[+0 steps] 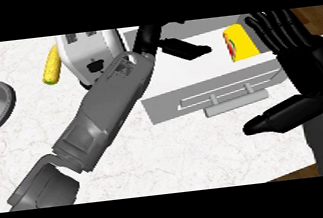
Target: Pick up the cup, place it into the drawer and close the drawer
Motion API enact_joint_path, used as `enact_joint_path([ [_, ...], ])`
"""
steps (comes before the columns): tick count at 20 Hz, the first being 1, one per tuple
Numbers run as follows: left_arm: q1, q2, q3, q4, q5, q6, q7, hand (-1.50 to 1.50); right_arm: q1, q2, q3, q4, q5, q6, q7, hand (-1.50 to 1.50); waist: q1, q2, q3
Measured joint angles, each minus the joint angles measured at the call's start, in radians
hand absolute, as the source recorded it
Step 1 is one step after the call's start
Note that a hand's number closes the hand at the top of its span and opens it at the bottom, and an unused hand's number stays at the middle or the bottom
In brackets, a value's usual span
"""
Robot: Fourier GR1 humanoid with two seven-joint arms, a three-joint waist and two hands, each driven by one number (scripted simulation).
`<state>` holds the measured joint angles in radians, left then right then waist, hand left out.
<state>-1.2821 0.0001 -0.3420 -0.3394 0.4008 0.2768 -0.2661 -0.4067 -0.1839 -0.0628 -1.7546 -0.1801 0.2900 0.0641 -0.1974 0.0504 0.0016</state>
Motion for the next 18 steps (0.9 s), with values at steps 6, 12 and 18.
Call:
enact_joint_path([
  [6, 0.019, 0.0, 0.03, -0.059, 0.112, -0.021, -0.098, -1.5, -0.003, -0.005, 0.087, -0.006, -0.11, 0.15, 0.028, 1.5, -0.004, -0.002, -0.001],
  [12, 0.015, 0.0, 0.057, -0.072, 0.192, 0.011, -0.182, -1.5, 0.022, -0.113, 0.188, -0.011, -0.085, 0.303, 0.108, -1.5, 0.035, -0.015, -0.002],
  [18, 0.018, 0.0, 0.07, -0.051, 0.234, 0.04, -0.223, -1.5, 0.079, -0.203, 0.246, -0.047, 0.126, 0.322, 0.108, -1.5, 0.093, -0.03, -0.001],
])
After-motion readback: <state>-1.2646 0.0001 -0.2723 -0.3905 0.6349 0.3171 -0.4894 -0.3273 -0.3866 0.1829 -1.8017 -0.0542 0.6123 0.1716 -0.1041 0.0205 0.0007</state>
